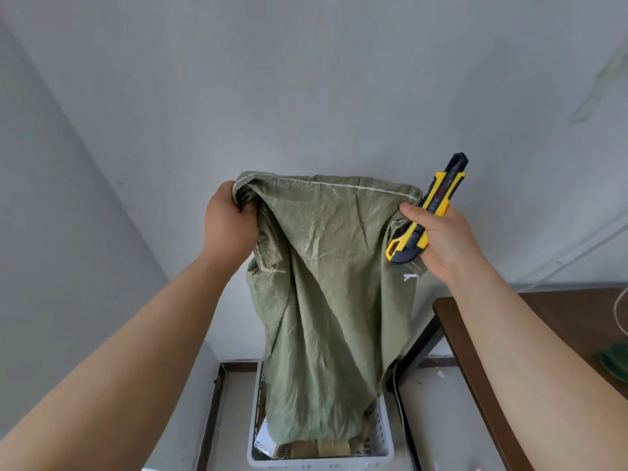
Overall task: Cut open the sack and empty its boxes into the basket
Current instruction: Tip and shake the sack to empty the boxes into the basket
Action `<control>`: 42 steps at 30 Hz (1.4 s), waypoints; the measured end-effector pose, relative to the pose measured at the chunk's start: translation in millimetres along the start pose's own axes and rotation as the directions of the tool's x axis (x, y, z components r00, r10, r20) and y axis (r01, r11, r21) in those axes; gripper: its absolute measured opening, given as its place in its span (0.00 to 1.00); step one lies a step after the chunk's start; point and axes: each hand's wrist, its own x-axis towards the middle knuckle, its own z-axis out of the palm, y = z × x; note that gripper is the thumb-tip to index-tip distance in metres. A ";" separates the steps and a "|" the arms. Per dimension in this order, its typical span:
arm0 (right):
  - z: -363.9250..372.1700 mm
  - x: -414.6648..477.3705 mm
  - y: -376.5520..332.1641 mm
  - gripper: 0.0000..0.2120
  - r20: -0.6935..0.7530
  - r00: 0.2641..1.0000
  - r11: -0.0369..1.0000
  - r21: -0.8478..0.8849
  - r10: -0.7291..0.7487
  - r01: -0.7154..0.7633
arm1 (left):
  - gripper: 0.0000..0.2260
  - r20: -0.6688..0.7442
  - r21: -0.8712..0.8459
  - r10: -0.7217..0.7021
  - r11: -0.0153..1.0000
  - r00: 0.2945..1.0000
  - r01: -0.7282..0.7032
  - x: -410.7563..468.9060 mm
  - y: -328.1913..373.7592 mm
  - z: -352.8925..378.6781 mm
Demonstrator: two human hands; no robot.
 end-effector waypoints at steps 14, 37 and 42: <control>17.2 -2.2 -23.9 0.14 -0.006 1.000 1.000 -0.022 0.002 -0.002 | 0.05 0.006 -0.034 -0.015 0.999 1.000 0.015 15.3 11.3 -11.9; 39.6 6.4 -62.9 0.13 0.039 0.996 0.997 0.029 -0.076 0.075 | 0.06 -0.116 -0.139 0.055 0.988 0.992 -0.071 44.9 54.6 -25.5; 38.3 7.3 -65.3 0.13 0.024 0.998 0.998 0.021 -0.061 0.060 | 0.06 0.018 -0.133 0.019 0.991 1.000 -0.017 46.7 51.9 -28.9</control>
